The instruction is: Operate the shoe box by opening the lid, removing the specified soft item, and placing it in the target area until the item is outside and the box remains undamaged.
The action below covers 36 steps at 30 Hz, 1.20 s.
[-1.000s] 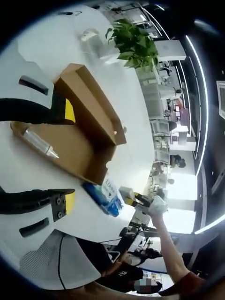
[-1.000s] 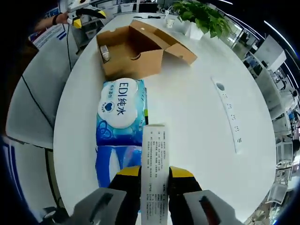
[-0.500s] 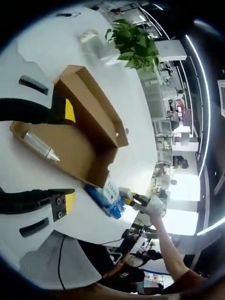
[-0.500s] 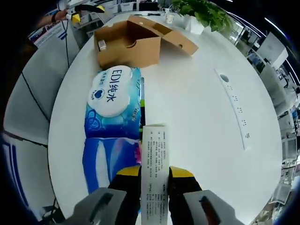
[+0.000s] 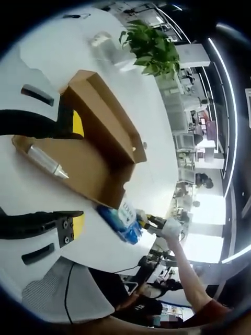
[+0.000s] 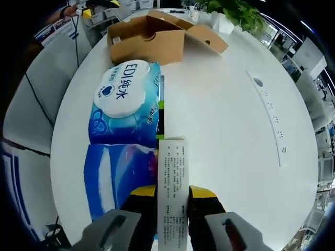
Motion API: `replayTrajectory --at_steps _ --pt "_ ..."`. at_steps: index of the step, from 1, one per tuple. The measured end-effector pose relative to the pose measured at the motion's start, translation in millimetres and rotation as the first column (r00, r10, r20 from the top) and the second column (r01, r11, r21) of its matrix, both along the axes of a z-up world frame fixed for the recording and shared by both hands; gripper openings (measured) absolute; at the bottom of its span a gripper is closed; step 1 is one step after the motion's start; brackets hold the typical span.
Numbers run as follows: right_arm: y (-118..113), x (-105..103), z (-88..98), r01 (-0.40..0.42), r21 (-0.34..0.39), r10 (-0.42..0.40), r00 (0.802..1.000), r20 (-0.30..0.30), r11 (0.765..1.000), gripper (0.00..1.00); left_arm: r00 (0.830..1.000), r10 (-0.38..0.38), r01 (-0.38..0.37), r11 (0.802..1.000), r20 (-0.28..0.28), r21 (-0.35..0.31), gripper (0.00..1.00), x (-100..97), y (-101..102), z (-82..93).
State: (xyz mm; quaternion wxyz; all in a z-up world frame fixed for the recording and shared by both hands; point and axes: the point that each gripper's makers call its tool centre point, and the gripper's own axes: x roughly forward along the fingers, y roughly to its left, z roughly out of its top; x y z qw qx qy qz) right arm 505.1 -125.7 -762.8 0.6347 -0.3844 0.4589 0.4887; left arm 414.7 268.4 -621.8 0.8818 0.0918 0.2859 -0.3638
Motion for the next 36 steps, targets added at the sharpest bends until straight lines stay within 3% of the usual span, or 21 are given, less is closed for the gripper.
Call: replayTrajectory --at_steps 21,36 --pt "-2.5 -3.9 -5.5 -0.02 -0.023 0.02 1.0 -0.007 1.0 0.18 1.0 0.0 0.0 1.0 -0.004 0.008 0.55 -0.3 0.7 -1.4" --pt "-2.1 4.6 8.2 0.034 0.012 -0.034 0.999 0.022 0.999 0.23 1.0 0.0 0.0 1.0 -0.001 0.003 0.55 -0.8 1.0 -0.4"
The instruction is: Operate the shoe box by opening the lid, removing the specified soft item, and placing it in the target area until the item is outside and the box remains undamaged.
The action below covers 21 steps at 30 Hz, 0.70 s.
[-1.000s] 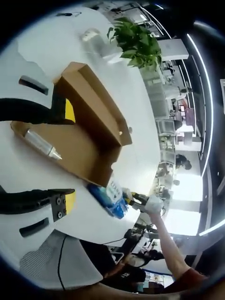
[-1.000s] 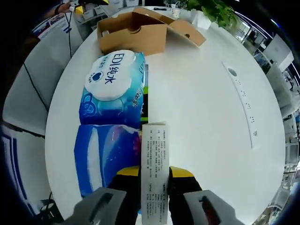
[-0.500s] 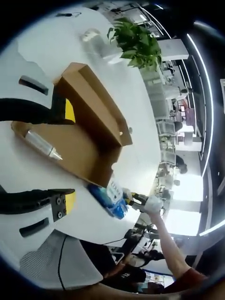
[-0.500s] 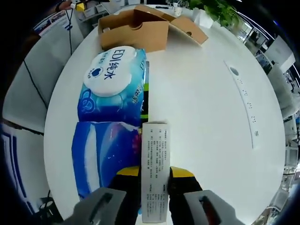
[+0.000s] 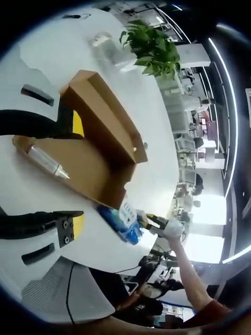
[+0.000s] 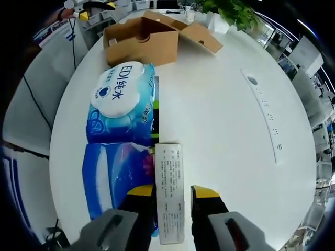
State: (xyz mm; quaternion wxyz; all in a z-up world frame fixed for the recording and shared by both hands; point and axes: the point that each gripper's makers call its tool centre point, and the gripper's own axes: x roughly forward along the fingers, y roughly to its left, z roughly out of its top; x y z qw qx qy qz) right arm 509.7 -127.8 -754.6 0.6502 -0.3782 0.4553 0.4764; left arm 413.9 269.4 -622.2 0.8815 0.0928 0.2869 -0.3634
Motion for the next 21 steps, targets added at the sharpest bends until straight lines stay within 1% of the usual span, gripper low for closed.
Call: replayTrajectory --at_steps 4,10,15,17,21 --pt "1.9 2.5 7.8 0.023 0.013 -0.023 1.0 0.015 1.0 0.24 1.0 0.0 0.0 1.0 0.003 -0.007 0.55 -0.2 -0.2 1.2" --pt "6.8 3.3 20.7 0.062 0.048 -0.063 0.998 0.021 0.997 0.25 1.0 0.0 0.0 1.0 0.008 -0.016 0.55 -1.7 -0.5 2.7" --pt "10.9 3.2 30.4 0.086 0.075 -0.089 0.996 0.032 0.993 0.26 1.0 0.006 -0.006 1.0 0.016 -0.028 0.55 -2.4 3.3 6.3" --pt "13.6 4.6 35.2 0.103 0.095 -0.106 0.994 0.033 0.99 0.26 1.0 0.008 -0.008 0.999 0.019 -0.031 0.55 -2.6 4.4 7.5" --pt "23.6 7.5 50.5 0.138 0.156 -0.147 0.988 0.044 0.978 0.26 1.0 0.007 -0.007 0.999 0.025 -0.038 0.55 -3.4 5.4 9.7"
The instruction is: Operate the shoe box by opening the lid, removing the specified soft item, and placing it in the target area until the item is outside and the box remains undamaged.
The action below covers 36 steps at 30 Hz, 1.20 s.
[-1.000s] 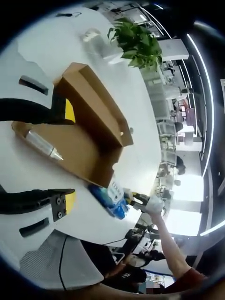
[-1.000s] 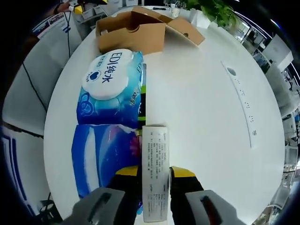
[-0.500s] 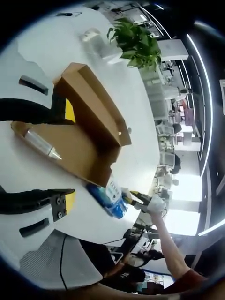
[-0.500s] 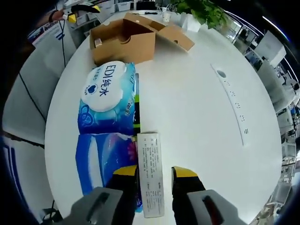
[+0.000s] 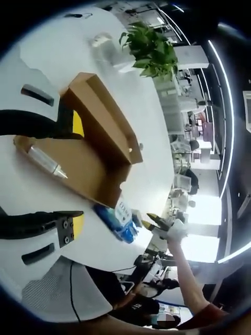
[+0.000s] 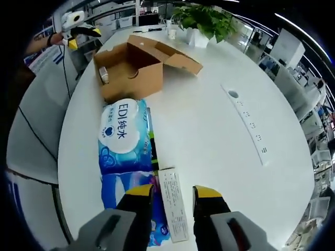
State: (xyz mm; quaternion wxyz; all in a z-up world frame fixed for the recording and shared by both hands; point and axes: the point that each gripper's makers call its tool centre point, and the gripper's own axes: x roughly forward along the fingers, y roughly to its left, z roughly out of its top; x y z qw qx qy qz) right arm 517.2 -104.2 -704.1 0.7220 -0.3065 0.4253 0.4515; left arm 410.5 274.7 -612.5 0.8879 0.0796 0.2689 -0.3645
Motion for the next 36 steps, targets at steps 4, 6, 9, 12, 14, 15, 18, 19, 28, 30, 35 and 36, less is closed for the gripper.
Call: replayTrajectory --at_steps 4,6,9,12,14,15,18,19,28,30,35,36 --pt "9.9 2.7 14.2 0.035 0.057 -0.036 0.999 0.018 0.998 0.26 1.0 -0.002 0.003 1.0 0.006 -0.005 0.55 -3.2 1.6 1.8" --pt "16.5 4.7 23.4 0.057 0.093 -0.06 0.998 0.032 0.994 0.26 1.0 -0.002 0.002 1.0 0.008 -0.008 0.55 -4.3 2.9 2.2" --pt "29.8 8.6 36.5 0.098 0.171 -0.107 0.993 0.045 0.98 0.27 1.0 0.0 0.001 1.0 0.009 -0.011 0.55 -5.8 5.4 2.6" --pt "44.2 11.8 51.7 0.126 0.239 -0.143 0.988 0.056 0.963 0.27 1.0 0.003 -0.003 1.0 0.013 -0.019 0.55 -6.1 7.8 3.8" --pt "55.8 13.5 62.2 0.151 0.294 -0.175 0.983 0.059 0.944 0.28 1.0 0.005 -0.004 1.0 0.016 -0.024 0.55 -6.3 8.7 5.3" --pt "60.8 13.6 66.3 0.159 0.318 -0.186 0.981 0.057 0.935 0.28 1.0 0.005 -0.005 1.0 0.017 -0.025 0.55 -6.4 8.9 5.8" --pt "77.4 11.2 77.0 0.159 0.367 -0.194 0.979 0.06 0.916 0.28 1.0 0.01 -0.009 0.999 0.024 -0.033 0.55 -7.3 10.8 8.3" --pt "84.7 9.7 80.0 0.155 0.38 -0.194 0.979 0.066 0.912 0.28 1.0 0.011 -0.01 0.999 0.025 -0.035 0.55 -7.3 11.6 8.5" --pt "140.6 -9.3 89.6 0.103 0.455 -0.154 0.985 0.078 0.885 0.31 0.999 0.022 -0.021 0.999 0.03 -0.05 0.55 -10.0 17.2 10.5" --pt "152.1 -14.6 91.0 0.089 0.463 -0.144 0.986 0.085 0.882 0.31 0.999 0.023 -0.022 0.998 0.032 -0.051 0.55 -11.3 18.3 11.2" --pt "180.9 -29.7 95.5 0.059 0.498 -0.117 0.989 0.087 0.865 0.31 0.999 0.032 -0.03 0.998 0.035 -0.057 0.55 -13.3 22.0 12.3" --pt "185.2 -31.7 95.9 0.056 0.504 -0.115 0.99 0.087 0.862 0.31 0.999 0.033 -0.031 0.998 0.036 -0.058 0.55 -14.0 22.6 12.5"
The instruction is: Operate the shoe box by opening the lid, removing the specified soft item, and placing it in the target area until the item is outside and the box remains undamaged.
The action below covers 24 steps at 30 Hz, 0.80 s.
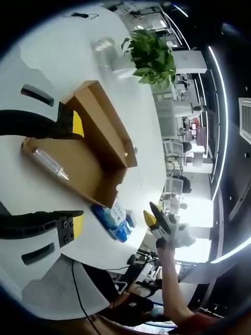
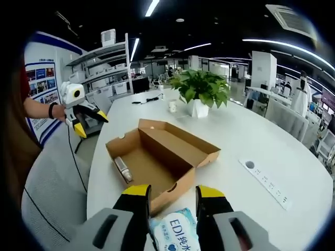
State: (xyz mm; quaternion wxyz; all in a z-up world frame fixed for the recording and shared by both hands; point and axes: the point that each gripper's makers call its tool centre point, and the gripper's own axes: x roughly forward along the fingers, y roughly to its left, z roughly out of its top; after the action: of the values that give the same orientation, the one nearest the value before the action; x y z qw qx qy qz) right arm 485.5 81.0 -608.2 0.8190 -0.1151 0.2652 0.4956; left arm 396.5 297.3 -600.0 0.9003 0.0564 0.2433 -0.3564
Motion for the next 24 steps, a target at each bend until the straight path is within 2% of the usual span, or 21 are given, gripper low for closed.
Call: replayTrajectory --at_steps 6,15,24 --pt "35.4 -24.6 -4.4 -0.043 0.036 0.044 0.999 -0.016 0.998 0.32 1.0 0.003 -0.003 1.0 0.001 -0.003 0.55 -2.5 3.5 -0.5" --pt "73.4 -54.7 -11.6 -0.083 0.082 0.087 0.995 -0.044 0.993 0.31 1.0 0.006 -0.006 1.0 -0.004 -0.011 0.54 -7.6 6.3 -3.3" --pt "91.5 -79.4 -17.3 -0.093 0.113 0.101 0.993 -0.064 0.989 0.32 1.0 0.008 -0.008 1.0 -0.009 -0.02 0.54 -6.5 9.2 -6.4"
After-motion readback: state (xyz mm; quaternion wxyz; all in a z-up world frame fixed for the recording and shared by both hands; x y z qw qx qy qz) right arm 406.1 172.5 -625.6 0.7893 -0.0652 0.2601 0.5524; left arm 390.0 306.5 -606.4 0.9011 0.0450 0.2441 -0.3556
